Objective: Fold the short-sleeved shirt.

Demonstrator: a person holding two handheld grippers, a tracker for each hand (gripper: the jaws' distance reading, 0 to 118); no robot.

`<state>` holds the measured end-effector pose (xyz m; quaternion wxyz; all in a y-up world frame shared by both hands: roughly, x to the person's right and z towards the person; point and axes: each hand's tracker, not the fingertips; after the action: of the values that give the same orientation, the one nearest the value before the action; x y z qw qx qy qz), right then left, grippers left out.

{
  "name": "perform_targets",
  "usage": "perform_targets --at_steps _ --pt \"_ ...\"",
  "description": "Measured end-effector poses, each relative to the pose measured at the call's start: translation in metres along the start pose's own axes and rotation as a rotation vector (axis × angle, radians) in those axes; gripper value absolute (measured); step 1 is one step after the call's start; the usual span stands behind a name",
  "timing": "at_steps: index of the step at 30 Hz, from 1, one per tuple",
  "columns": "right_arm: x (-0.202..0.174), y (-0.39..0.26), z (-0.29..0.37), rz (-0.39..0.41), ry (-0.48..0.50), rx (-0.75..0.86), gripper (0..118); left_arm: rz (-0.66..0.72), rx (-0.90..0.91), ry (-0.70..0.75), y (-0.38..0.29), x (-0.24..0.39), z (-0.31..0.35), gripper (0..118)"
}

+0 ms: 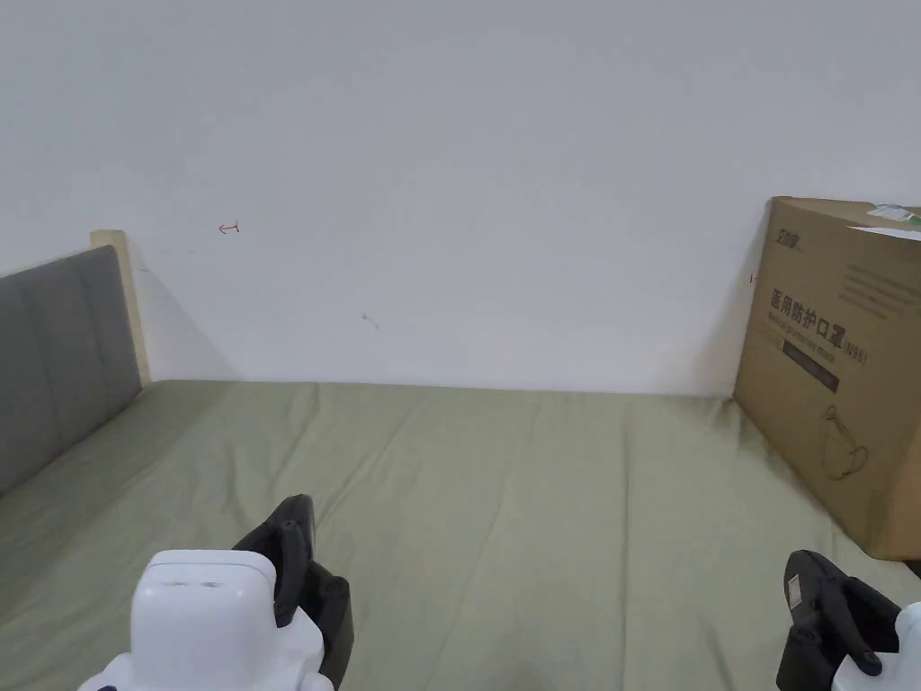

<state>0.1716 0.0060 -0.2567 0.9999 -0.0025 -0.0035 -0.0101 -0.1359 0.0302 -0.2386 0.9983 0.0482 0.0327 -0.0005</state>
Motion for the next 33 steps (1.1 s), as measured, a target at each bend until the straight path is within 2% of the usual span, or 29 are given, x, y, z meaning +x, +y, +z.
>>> perform_targets --at_steps 1,2,3,4,5,6,7,8,11,12,17,22,30,33 --pt "0.002 0.000 0.000 -0.002 0.003 0.002 13 -0.008 -0.007 0.012 0.000 0.000 0.000 1" --pt "0.001 0.004 0.002 0.003 0.004 0.003 36 -0.011 -0.015 0.016 0.000 0.000 0.000 7" --pt "0.000 0.004 0.002 0.015 -0.008 0.005 69 -0.008 -0.021 0.011 0.000 -0.002 -0.001 35" --pt "0.001 0.005 0.002 0.022 -0.014 0.005 86 0.015 -0.029 -0.025 -0.001 -0.005 -0.001 73" --pt "0.001 0.005 0.002 0.021 -0.012 0.003 86 0.043 -0.033 -0.064 -0.002 -0.007 -0.001 73" --pt "0.000 0.007 0.003 0.022 -0.011 0.005 89 0.063 -0.049 -0.072 -0.002 -0.009 -0.004 85" --pt "-0.001 0.006 0.005 0.024 -0.019 0.013 92 0.063 -0.057 -0.056 -0.003 -0.010 -0.005 103" --pt "-0.002 0.006 0.006 0.025 -0.023 0.018 93 0.063 -0.041 -0.049 -0.005 -0.010 -0.003 113" --pt "-0.006 0.007 0.006 0.035 -0.020 0.005 108 0.063 -0.031 -0.052 -0.001 -0.011 0.000 112" --pt "-0.008 0.006 0.006 0.041 -0.017 0.003 110 0.063 -0.031 -0.053 -0.001 -0.011 0.000 112" --pt "-0.015 0.005 0.006 0.062 -0.003 -0.001 110 0.051 0.010 -0.054 0.003 -0.016 0.008 112" --pt "-0.019 0.006 0.003 0.061 0.009 -0.017 109 0.092 -0.109 -0.143 0.001 -0.021 -0.002 112" --pt "-0.023 0.003 -0.002 0.068 0.032 -0.047 109 0.095 -0.186 -0.055 -0.008 -0.020 -0.011 112" --pt "-0.024 0.001 -0.004 0.069 0.038 -0.062 109 0.050 -0.198 0.004 -0.010 -0.015 -0.013 112"
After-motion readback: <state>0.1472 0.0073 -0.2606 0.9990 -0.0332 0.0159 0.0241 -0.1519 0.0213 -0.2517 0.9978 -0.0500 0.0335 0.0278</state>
